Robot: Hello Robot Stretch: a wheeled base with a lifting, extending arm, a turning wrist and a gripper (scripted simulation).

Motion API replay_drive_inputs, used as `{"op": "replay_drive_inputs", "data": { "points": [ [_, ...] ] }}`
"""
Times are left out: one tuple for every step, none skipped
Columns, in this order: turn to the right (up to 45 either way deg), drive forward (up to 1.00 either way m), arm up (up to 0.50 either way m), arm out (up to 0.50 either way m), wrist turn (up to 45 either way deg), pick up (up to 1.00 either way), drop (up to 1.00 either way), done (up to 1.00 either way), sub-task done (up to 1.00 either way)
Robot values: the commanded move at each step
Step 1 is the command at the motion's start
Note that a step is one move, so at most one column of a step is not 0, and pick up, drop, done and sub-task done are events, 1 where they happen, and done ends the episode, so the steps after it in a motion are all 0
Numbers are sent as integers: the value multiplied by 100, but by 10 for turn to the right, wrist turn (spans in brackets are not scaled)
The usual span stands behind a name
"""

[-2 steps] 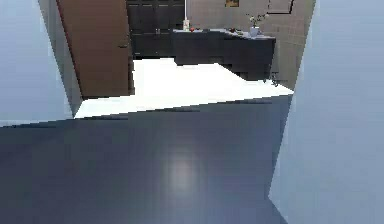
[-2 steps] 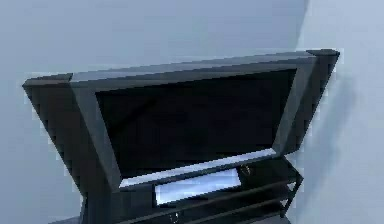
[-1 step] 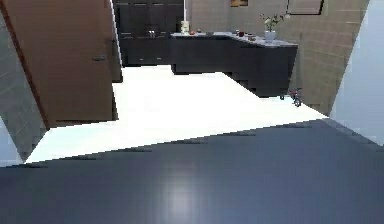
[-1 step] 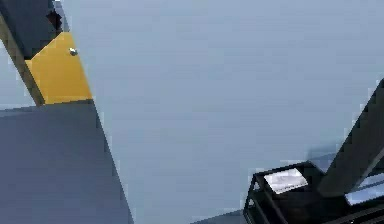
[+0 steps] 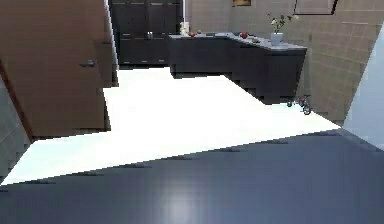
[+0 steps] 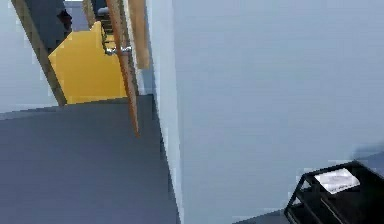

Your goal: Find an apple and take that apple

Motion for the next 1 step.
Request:
{"op": "replay_drive_inputs", "data": {
  "points": [
    [90, 0, 0, 0, 0, 0, 0, 0, 0]
  ]
}}
